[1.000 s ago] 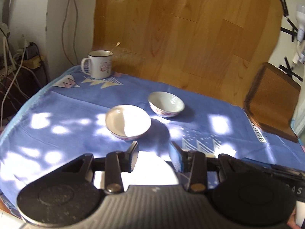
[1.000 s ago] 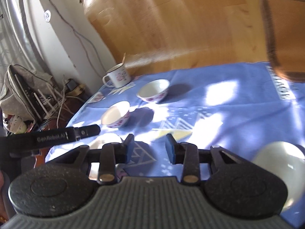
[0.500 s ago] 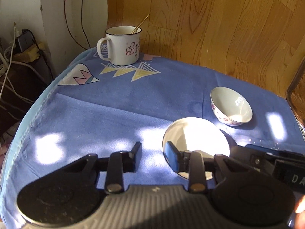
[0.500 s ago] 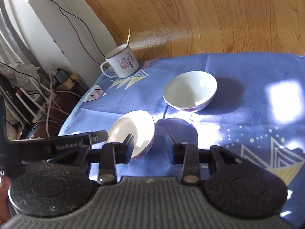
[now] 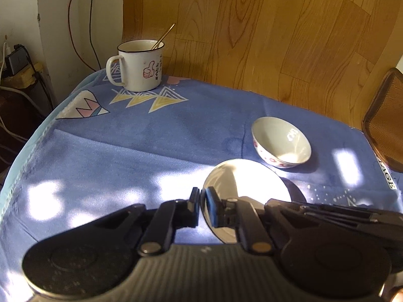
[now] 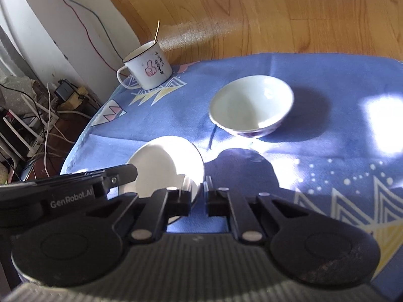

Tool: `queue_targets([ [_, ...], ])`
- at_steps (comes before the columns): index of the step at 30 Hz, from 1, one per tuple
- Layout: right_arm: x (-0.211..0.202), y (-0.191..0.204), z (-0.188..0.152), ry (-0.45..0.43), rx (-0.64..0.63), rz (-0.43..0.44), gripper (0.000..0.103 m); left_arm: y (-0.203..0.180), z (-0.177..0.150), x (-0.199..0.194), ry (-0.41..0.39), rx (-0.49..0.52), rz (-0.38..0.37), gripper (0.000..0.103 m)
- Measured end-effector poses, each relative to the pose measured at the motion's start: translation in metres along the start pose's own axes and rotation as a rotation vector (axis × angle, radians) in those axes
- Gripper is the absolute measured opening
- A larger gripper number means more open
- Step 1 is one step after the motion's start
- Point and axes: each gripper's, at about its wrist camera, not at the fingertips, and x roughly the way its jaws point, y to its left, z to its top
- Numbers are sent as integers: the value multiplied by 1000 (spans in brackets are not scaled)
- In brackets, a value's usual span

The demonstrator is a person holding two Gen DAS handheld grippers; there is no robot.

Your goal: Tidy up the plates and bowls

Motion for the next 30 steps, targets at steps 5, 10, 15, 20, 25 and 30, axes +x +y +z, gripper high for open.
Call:
queue_targets([
  [5,-33,-20,-3,-54,5,-34,11,-40,-4,-12,-26,51,-24,7],
  [10,-65,-52,-7,-88,28,-83,11,-88,-13,-16,-31,98,-66,7],
  [15,-94,-85,-17,-109,56,-131,11,-132,-25,-16,-11,130,-108,8],
  [20,-120,-113,-25,-138,88,-158,11,-173,-31,-19,-6,171,-135,8],
  [25,-145,-130,-29,-179,109,-175,11,-207,-36,-29,-19,210,-156,8],
  [30,-160,-147,-35,-194,123,-190,11,-232,-41,-29,-17,232,-166,8],
])
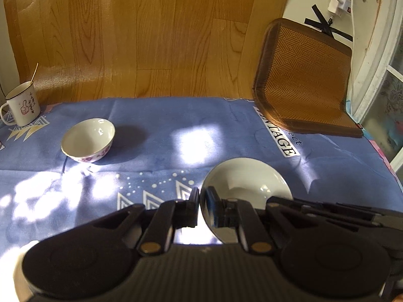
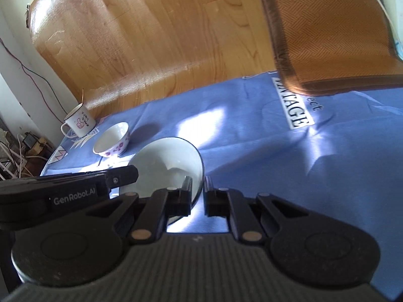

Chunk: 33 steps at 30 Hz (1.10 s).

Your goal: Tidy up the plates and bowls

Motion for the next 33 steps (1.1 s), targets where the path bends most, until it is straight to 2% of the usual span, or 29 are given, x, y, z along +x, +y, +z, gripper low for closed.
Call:
queue_targets([
  [7,-15,-19,-1,-24,22,-12,11,-21,0,1,5,18,-17,8],
  [14,-36,-29,-6,-59,29,-28,11,-43,0,-11,-22,39,-39,8],
  [24,-77,-46,-25,-116,43,-59,12,-75,-16,-30,-46,77,-88,8],
  [33,-76,-69,-45,-85,69,-106,12,-98,-39,-11,14,92,-102,8],
])
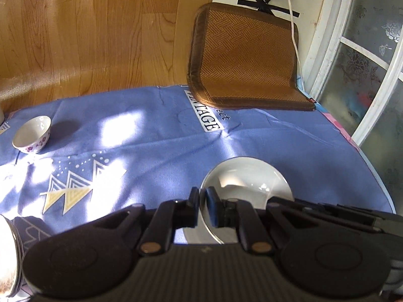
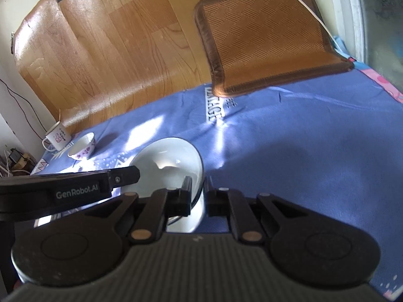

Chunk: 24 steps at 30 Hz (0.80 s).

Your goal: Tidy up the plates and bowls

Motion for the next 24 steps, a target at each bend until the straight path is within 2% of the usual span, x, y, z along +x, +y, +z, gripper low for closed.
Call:
queue_targets([
  [10,10,3,-7,8,-25,-2,16,10,-8,11,42,-4,7,9],
  [12,8,3,-7,-9,-27,-7,20,8,-7,8,26,14,26,12],
  [14,5,2,-5,-34,-26,-18,29,8,-6,5,15,25,26,18],
  [24,1,14,12,-92,-54,-15,29,23,3,1,-2,5,24,20],
])
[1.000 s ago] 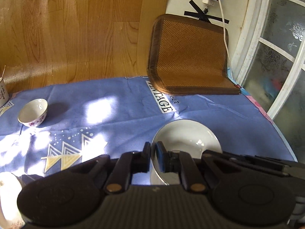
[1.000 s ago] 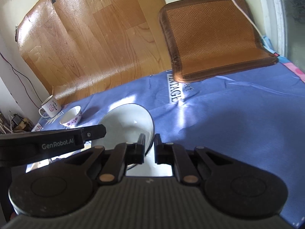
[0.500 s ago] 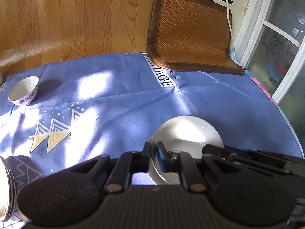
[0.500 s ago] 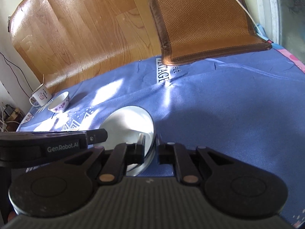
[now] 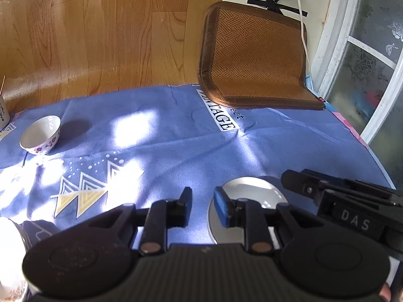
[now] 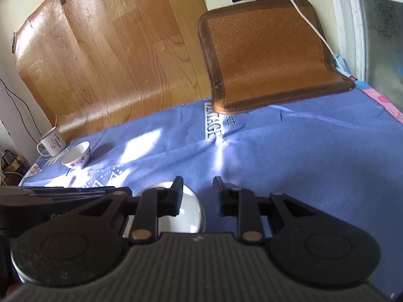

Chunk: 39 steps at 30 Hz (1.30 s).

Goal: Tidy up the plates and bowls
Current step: 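Move both open tools to the white plate near the mug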

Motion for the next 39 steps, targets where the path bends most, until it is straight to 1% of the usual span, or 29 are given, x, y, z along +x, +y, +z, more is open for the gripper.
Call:
queue_targets([
  [4,5,12,6,-6,-17,22,29,16,2,5,9,-19,15,20],
  [8,16,26,10,13,-21,62,29,39,5,8,19,-44,37,20],
  [14,37,62,11,65,-31,154,29,91,11,5,20,-104,91,20],
  [17,53,81,12,98,-25,194,28,120,16,-2,6,-123,132,20],
  [23,87,123,20,181,-8,267,29,182,31,-13,-11,-154,246,20],
  [27,116,152,43,278,5,315,29,230,44,-16,-26,-194,306,20],
  [30,134,177,60,287,-17,307,29,268,55,-13,-20,-243,347,20],
  [33,158,196,67,300,-14,287,29,293,62,1,3,-278,336,20],
  [37,197,208,64,357,13,248,29,310,64,23,36,-327,264,20],
  [39,210,210,64,357,7,215,29,313,64,28,38,-349,231,20],
])
